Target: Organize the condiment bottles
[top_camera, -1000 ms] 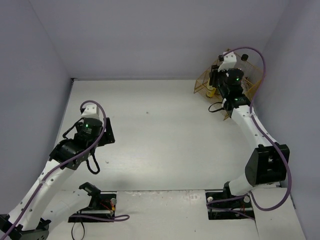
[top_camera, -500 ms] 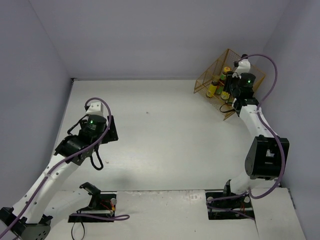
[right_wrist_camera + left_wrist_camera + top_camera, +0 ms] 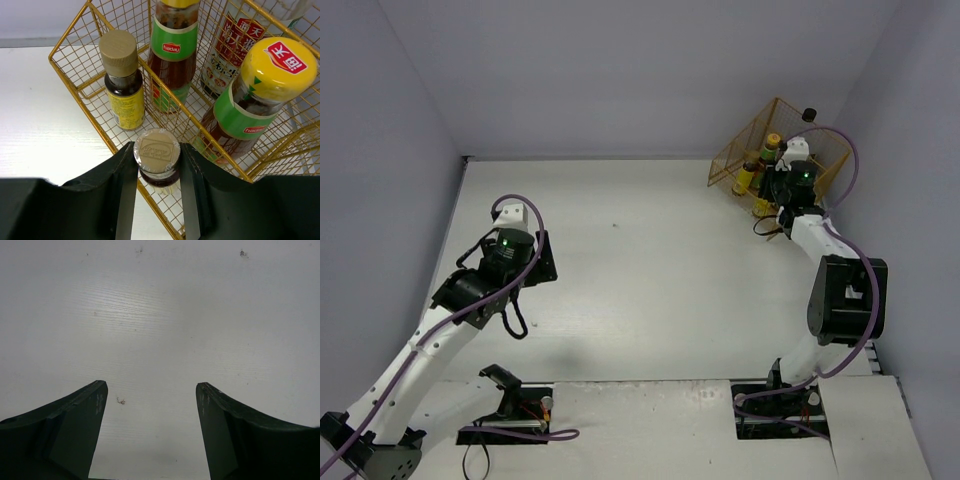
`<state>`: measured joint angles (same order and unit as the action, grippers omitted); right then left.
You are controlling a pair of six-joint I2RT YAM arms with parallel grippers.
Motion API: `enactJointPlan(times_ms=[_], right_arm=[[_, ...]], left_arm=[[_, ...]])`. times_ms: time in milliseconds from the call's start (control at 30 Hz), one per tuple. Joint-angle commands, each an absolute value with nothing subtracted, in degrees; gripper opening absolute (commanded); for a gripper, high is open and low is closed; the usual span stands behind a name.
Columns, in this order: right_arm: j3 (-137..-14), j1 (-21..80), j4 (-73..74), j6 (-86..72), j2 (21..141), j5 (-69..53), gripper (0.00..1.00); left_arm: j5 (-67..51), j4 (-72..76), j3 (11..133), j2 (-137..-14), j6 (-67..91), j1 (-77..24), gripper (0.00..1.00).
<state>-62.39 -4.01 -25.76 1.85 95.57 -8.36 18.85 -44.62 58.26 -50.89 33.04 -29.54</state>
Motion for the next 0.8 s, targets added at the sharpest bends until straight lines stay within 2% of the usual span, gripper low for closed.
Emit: enactJointPlan(times_ms=[0, 67, 167, 433, 667, 767], right_arm=[[-63.8, -4.0, -34.4, 0.7, 94.6, -8.5, 0.35], [-64.0, -4.0, -33.9, 0.5, 94.0, -8.7, 0.44], [-64.4, -4.0, -33.1, 0.4, 92.4, -8.6, 0.54], [-66.9, -4.0, -26.4, 1.2, 82.3, -9.9, 0.67], [-69.9, -4.0, -15.3, 0.0, 70.3, -11.1, 1.0], [-69.2, -4.0, -10.7, -2.2, 64.3, -11.8, 1.0]], left_arm=[[19.4, -42.3, 59.2, -50.5, 32.3, -29.2, 0.71], [19.6, -42.4, 59.1, -50.2, 32.3, -29.2, 0.71], [19.8, -42.4, 58.9, -49.7, 32.2, -29.2, 0.71], [19.2, -42.5, 58.6, -48.4, 31.8, -29.2, 0.71], [20.2, -44.1, 60.7, -46.8, 30.3, -29.2, 0.71], [20.9, -44.6, 61.7, -46.0, 29.5, -29.2, 0.71]])
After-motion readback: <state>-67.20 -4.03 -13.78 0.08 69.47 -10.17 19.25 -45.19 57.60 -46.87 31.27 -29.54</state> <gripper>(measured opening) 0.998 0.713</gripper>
